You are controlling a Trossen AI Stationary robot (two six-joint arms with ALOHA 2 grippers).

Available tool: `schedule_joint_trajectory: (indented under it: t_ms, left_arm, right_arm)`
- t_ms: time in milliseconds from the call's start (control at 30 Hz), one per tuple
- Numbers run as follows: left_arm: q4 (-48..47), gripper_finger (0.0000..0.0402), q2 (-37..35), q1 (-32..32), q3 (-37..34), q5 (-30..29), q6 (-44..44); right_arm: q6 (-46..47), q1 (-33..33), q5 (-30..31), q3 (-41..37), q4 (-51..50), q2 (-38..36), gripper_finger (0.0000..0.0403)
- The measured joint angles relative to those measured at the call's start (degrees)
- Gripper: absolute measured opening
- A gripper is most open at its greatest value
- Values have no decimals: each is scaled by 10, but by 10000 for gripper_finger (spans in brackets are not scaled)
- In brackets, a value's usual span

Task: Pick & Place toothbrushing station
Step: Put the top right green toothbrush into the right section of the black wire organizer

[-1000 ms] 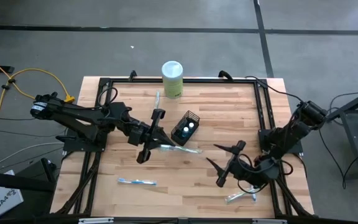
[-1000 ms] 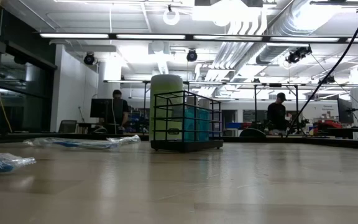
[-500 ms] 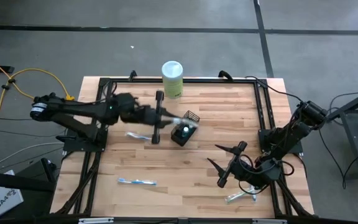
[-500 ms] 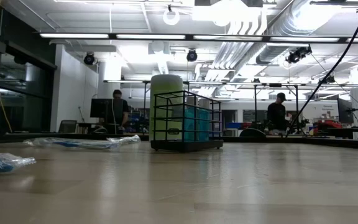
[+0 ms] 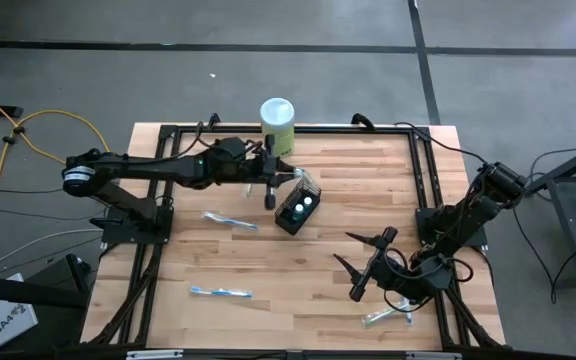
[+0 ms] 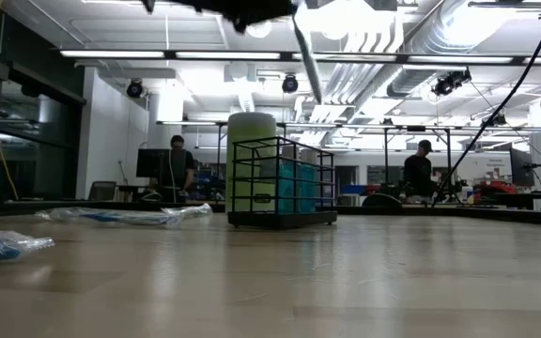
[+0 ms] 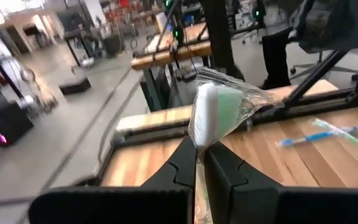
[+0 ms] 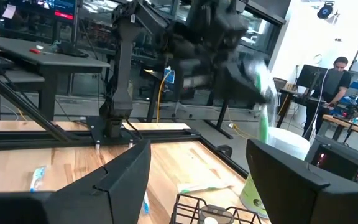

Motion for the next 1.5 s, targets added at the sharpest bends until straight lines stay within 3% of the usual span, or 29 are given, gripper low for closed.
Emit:
schedule_joint_trajectory:
  t_ms: [367, 700, 1500]
  left_arm:
    - [188, 5, 8, 51, -129, 31, -63]
    - [201, 5, 12, 63, -146, 60, -75]
    - [157, 5, 12, 79, -146, 25, -84]
  right_arm:
    - [0, 0, 5, 0, 0, 0, 256]
    - [13, -2, 6, 0, -2, 0, 256]
    - [29, -2, 9, 0, -26, 0, 256]
